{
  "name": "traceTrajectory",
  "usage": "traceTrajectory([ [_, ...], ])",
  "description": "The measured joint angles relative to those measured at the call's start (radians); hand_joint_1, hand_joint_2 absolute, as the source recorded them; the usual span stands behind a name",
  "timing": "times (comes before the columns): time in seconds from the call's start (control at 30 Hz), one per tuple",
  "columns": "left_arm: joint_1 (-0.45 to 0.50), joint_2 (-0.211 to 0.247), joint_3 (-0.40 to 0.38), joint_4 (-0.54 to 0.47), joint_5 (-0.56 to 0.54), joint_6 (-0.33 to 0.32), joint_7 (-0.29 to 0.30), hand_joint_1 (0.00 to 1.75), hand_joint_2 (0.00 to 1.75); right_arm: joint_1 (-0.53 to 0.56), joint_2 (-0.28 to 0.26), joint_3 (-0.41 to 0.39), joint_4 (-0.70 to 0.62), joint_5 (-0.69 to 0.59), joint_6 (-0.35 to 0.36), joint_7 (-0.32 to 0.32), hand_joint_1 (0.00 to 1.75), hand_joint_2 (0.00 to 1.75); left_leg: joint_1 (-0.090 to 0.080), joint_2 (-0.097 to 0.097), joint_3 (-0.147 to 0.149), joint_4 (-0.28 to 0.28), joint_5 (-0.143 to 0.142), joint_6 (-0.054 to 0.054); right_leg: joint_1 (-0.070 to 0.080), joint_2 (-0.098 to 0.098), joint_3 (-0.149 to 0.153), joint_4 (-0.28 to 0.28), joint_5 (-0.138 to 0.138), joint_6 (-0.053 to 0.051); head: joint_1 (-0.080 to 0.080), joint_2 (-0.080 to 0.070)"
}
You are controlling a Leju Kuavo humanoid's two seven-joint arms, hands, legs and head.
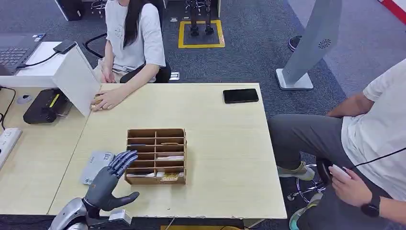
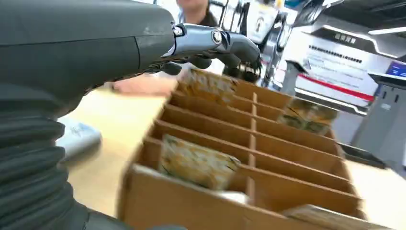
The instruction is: Pass the card to the sensor for recognition and then transmit it.
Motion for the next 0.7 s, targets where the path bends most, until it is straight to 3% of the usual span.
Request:
traceTrajectory([
  [0.17,0.013,-0.059,0.019,0.03,0.121,-0.095,-0.03,0.0,1.75,-0.004,0.0,0.0,0.003,0.0,-0.001,0.004,0.0,0.0,0.0,0.0,0.0,0.0,0.0,0.0,0.0,0.0,0.0,0.0,0.0,0.0,0.0,0.0],
  [0.33,0.007,-0.095,0.04,0.066,-0.023,-0.006,-0.034,0.0,1.75,-0.005,0.0,0.0,0.004,0.0,-0.003,0.01,0.0,0.0,0.0,0.0,0.0,0.0,0.0,0.0,0.0,0.0,0.0,0.0,0.0,0.0,0.0,0.0],
  [0.53,-0.007,-0.1,0.04,0.101,-0.173,0.125,-0.002,0.0,1.75,-0.005,0.0,0.002,0.004,0.0,0.002,0.004,0.0,0.0,0.0,0.0,0.0,0.0,0.0,0.0,0.0,0.0,0.0,0.0,0.0,0.0,0.0,0.0],
  [0.7,-0.01,-0.107,0.04,0.116,-0.172,0.157,0.027,0.0,1.75,-0.005,0.0,0.003,0.004,0.0,0.003,0.0,0.0,0.0,0.0,0.0,0.0,0.0,0.0,0.0,0.0,0.0,0.0,0.0,0.0,0.0,0.0,0.0],
])
